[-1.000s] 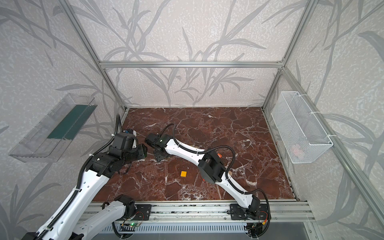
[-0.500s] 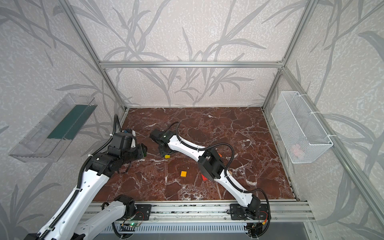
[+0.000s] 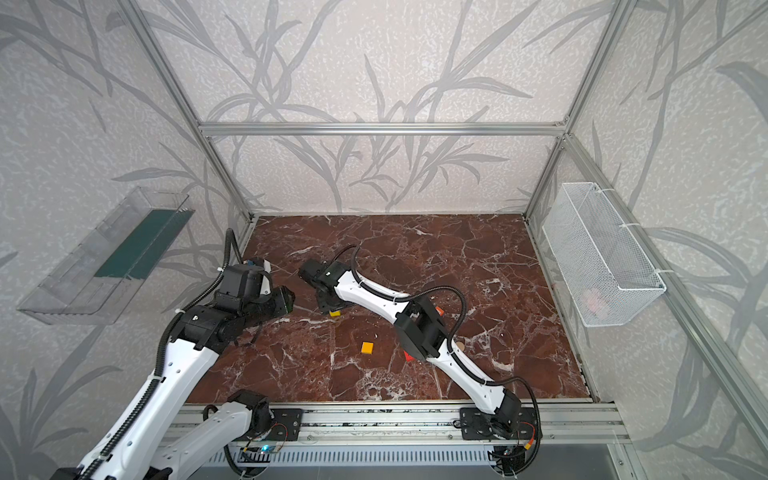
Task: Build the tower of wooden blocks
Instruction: 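Close the right gripper on the yellow cube, then lift and carry the yellow cube over the wooden bars with the right gripper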
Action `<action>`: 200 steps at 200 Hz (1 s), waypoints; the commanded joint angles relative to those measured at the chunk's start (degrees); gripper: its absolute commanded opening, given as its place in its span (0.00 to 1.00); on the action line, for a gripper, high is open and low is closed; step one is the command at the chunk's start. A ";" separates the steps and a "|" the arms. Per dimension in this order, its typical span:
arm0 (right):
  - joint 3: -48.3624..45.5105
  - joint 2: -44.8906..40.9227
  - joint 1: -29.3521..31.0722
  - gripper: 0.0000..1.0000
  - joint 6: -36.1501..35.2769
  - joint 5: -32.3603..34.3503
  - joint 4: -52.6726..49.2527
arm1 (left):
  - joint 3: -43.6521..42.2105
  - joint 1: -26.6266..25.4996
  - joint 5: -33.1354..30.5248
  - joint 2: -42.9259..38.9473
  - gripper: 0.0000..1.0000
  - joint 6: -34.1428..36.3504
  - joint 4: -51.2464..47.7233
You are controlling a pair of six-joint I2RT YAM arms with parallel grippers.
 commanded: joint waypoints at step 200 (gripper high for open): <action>2.06 -1.41 0.62 0.15 0.66 -1.89 -2.05 | -1.15 1.01 1.46 -0.38 0.50 -0.01 0.82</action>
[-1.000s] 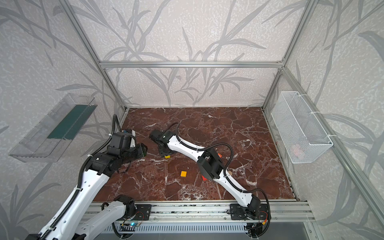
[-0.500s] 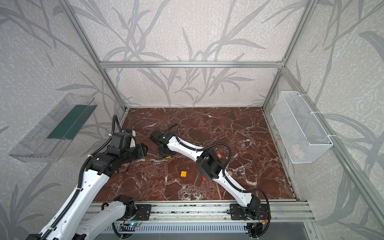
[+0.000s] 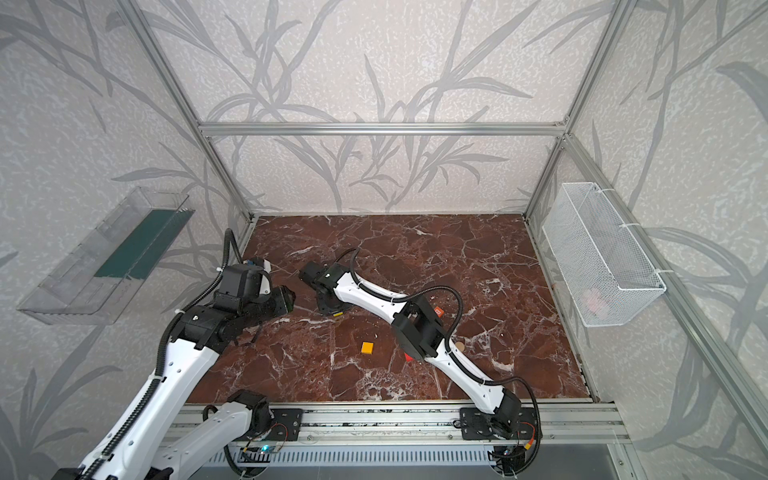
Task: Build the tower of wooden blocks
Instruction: 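Lift and carry the yellow cube over the wooden bars with the right gripper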
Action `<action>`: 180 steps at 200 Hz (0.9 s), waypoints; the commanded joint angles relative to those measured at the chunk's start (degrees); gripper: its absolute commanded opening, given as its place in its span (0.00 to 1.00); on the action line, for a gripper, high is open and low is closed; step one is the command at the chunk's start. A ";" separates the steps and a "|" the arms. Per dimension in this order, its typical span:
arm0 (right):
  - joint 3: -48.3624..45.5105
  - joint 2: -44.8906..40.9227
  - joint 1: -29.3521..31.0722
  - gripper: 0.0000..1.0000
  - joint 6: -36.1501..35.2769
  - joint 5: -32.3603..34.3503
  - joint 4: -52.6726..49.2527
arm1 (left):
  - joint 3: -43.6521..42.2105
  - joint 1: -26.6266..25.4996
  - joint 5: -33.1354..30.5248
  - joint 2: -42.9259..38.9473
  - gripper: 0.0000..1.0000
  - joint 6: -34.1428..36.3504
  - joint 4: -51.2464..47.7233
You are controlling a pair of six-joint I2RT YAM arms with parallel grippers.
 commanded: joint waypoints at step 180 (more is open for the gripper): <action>-48.47 -47.75 -8.23 0.10 3.88 7.39 15.91 | -0.18 -0.08 9.41 5.02 0.40 -0.93 8.35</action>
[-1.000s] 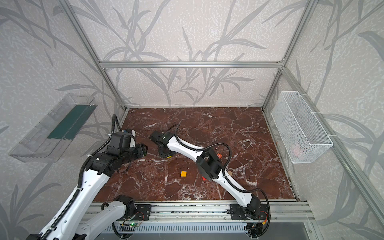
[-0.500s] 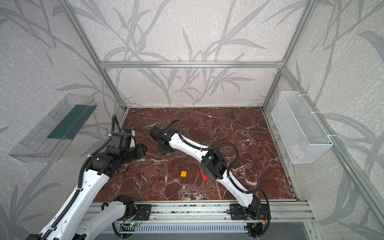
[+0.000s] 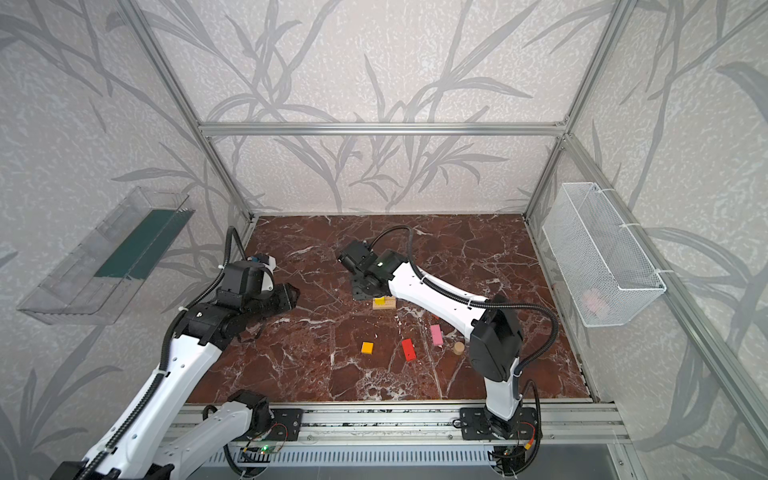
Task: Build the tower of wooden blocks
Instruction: 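Lift and carry the yellow cube over the wooden bars with the right gripper, then lower the yellow cube onto the bars beside the first cube with the right gripper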
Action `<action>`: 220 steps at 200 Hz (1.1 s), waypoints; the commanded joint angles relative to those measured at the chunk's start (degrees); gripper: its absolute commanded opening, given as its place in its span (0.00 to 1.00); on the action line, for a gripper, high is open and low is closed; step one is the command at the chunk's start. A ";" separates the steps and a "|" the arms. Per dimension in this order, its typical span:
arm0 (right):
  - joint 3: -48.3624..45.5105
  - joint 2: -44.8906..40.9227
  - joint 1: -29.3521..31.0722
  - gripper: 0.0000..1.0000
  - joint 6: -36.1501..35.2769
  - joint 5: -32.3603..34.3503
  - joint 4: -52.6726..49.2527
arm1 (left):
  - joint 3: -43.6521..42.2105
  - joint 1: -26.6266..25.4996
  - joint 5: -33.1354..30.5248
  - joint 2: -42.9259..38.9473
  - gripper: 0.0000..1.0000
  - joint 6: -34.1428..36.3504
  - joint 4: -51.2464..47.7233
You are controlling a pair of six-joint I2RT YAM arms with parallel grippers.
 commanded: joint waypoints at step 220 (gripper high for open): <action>-11.15 5.39 -13.55 0.12 2.12 -13.62 14.61 | 12.80 -11.36 3.18 29.43 0.40 -3.31 7.72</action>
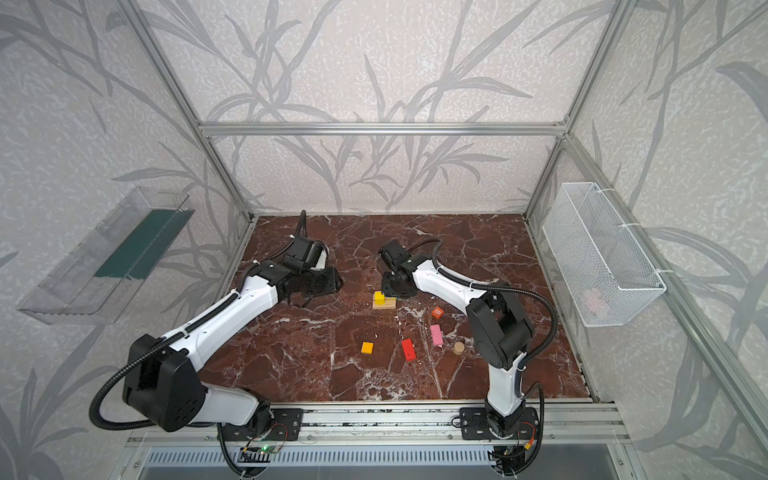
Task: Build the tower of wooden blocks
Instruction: 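Lower the yellow cube onto the bars beside the first cube with the right gripper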
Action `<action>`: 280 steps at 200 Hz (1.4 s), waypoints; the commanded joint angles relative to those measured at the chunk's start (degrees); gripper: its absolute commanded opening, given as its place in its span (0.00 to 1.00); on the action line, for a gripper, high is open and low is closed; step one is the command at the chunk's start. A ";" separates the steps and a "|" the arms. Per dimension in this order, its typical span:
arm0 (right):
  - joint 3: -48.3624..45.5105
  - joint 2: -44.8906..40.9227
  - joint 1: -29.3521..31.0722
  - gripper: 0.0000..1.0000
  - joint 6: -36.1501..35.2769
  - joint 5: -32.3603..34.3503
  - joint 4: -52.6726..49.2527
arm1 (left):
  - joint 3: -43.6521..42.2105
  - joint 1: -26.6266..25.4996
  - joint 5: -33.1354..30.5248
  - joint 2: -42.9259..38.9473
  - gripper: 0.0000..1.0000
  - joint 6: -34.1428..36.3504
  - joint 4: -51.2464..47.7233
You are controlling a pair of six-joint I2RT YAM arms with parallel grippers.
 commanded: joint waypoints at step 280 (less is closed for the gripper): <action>3.56 6.18 -1.13 0.28 0.20 -2.63 -0.11 | 2.25 -0.61 -0.21 1.81 0.40 -0.36 -0.35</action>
